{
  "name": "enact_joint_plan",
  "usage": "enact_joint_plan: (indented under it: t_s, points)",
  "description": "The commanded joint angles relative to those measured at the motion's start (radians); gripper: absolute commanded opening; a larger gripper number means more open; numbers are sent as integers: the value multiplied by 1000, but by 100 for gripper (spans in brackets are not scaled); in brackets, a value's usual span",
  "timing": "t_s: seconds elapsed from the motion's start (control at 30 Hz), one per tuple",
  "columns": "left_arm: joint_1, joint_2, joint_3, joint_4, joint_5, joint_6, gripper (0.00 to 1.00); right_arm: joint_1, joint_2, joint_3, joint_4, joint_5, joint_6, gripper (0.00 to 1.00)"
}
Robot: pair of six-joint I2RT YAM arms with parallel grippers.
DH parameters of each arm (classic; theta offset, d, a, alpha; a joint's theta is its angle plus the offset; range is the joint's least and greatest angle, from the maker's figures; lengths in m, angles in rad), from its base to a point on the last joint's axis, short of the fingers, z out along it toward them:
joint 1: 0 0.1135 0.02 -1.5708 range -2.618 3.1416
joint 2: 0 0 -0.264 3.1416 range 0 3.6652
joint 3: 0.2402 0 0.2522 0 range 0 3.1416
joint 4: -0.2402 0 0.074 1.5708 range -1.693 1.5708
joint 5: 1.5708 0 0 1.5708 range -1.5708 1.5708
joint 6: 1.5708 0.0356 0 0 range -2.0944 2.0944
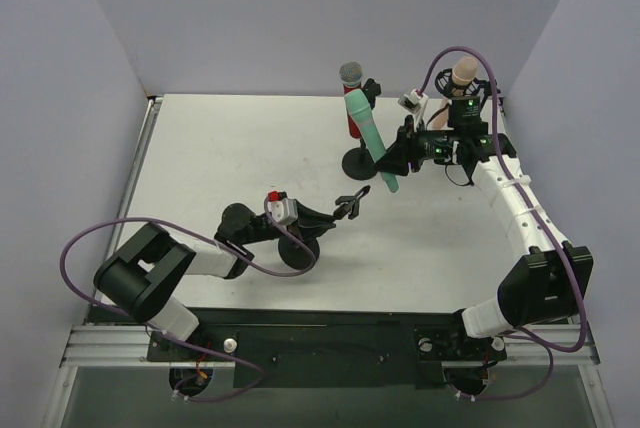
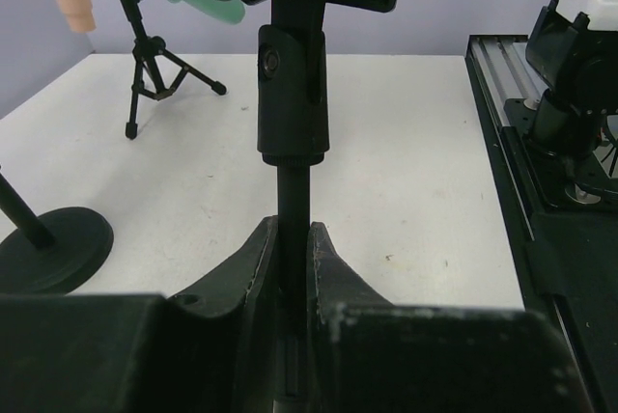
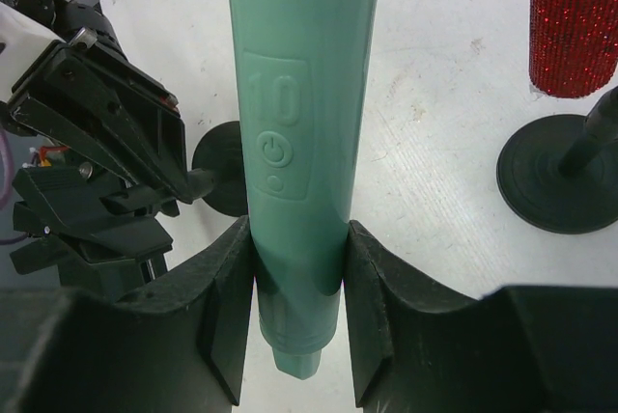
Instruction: Attach the microphones to the stand
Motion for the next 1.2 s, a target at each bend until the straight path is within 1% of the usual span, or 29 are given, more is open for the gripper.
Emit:
enact_joint_plan:
  t_s: [0.0, 0.13, 0.2, 0.23, 0.33, 0.5, 0.63, 0.67, 0.7, 0.73, 0.77, 0.83, 0.87, 1.0, 1.03, 1.07, 1.17]
  points:
    - [7, -2, -39, 295, -31, 4, 0, 10, -30, -2, 53, -56, 13, 0]
    - [9, -21, -53, 300, -65, -30, 0, 18, -29, -6, 53, -56, 13, 0]
    - [10, -45, -80, 300, -97, -42, 7, 21, -32, -6, 52, -56, 11, 0]
    - [12, -54, -91, 298, -114, -42, 12, 21, -30, -6, 52, -55, 11, 0]
    - [10, -117, -151, 268, -180, -27, 19, 29, -26, -8, 52, -55, 8, 0]
    - [7, -200, -183, 133, -215, 28, 24, 52, -17, -5, 39, -47, -4, 0]
    - [7, -281, -205, 79, -272, 47, 30, 59, -15, 0, 21, -42, -20, 0]
    - [7, -300, -208, 44, -278, 53, 31, 58, -15, 1, 20, -44, -20, 0]
    - [7, -336, -211, 19, -300, 61, 37, 61, -12, 1, 18, -44, -23, 0]
    - [7, -356, -212, -46, -309, 74, 40, 61, -12, 1, 16, -42, -24, 0]
    - [6, -404, -212, -86, -327, 79, 48, 62, -12, 1, 13, -45, -26, 0]
    - [0, -465, -214, -172, -358, 91, 51, 64, -9, 3, 10, -45, -29, 0]
    - [-2, -484, -217, -217, -363, 117, 51, 65, -9, 3, 10, -42, -29, 0]
    - [-25, -582, -214, -342, -413, 131, 52, 73, -7, 6, -2, -41, -38, 0]
    - [-39, -605, -209, -367, -439, 130, 52, 75, -7, 8, -3, -41, -40, 0]
    - [-51, -619, -199, -428, -458, 130, 52, 75, -6, 8, -5, -41, -41, 0]
    - [-126, -659, -194, -530, -571, 153, 52, 73, -4, 8, -7, -41, -43, 0]
